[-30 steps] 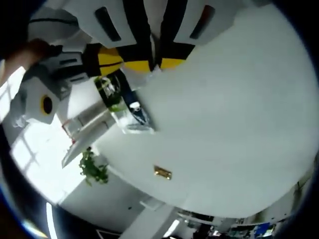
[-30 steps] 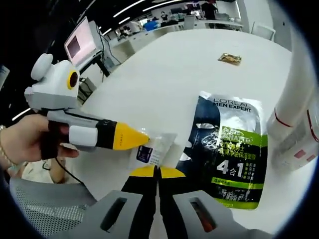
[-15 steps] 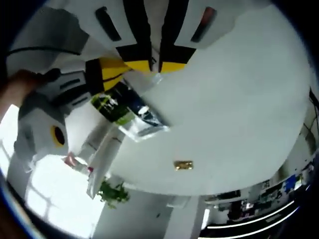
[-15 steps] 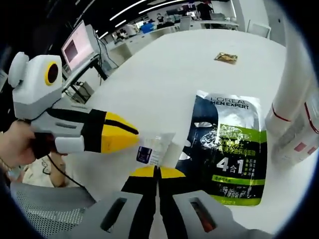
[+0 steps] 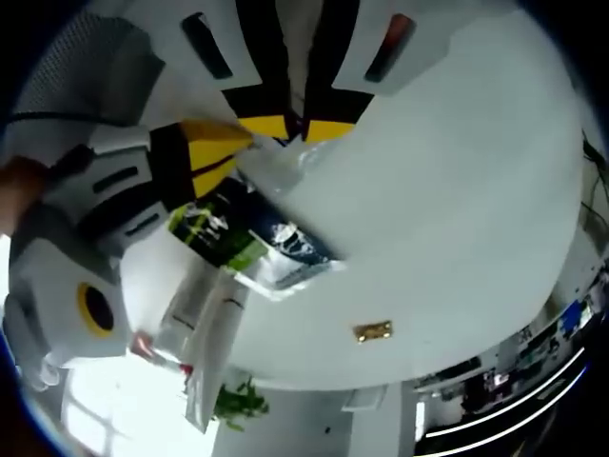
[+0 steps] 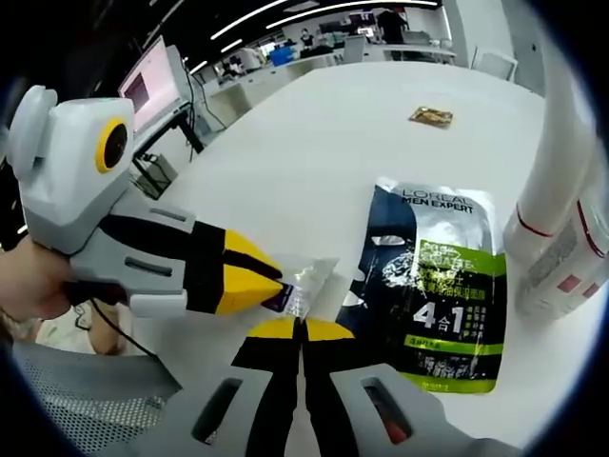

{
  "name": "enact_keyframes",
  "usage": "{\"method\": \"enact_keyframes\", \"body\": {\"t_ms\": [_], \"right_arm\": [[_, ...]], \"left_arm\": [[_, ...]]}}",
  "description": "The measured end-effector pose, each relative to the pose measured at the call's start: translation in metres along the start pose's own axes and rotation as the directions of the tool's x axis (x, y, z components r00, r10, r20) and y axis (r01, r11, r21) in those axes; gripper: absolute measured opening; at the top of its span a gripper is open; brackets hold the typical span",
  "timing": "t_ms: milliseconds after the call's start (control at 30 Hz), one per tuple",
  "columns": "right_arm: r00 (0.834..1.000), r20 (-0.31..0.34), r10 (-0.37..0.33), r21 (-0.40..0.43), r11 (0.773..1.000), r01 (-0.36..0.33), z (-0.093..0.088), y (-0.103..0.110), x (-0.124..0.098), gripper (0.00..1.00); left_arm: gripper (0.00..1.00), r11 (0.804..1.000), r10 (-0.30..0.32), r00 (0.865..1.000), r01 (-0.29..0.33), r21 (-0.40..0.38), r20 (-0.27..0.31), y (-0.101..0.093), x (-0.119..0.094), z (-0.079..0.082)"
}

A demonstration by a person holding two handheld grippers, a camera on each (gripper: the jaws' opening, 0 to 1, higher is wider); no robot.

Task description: Arrange the skincare products in the storage area until every visible bottle or jar stands upright without overlapping.

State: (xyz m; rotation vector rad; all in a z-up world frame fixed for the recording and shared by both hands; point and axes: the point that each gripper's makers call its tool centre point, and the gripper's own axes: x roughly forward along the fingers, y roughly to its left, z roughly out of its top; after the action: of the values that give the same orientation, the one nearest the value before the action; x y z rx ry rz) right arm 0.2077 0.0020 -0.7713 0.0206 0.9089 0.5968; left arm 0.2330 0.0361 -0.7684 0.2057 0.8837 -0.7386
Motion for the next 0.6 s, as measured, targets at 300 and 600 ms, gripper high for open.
{"method": "enact_keyframes", "body": {"t_ms": [300,600], "right_arm": [[0.999,0.041,0.024,-0.092,0.996,-0.020,0.005,0.001,-0.002,0.03],[0.998,0.066,0.006,-0.228,0.974,0.009,0.015,0.001,-0.011,0.09]], "left_arm": [[0.02,0.994,0.034,0.999,-0.034,0.100,0.006,-0.001,0.001,0.000],[0.05,0.996,0.055,0.998,-0.055,0.064,0.015,0.002,0.001,0.000]]}}
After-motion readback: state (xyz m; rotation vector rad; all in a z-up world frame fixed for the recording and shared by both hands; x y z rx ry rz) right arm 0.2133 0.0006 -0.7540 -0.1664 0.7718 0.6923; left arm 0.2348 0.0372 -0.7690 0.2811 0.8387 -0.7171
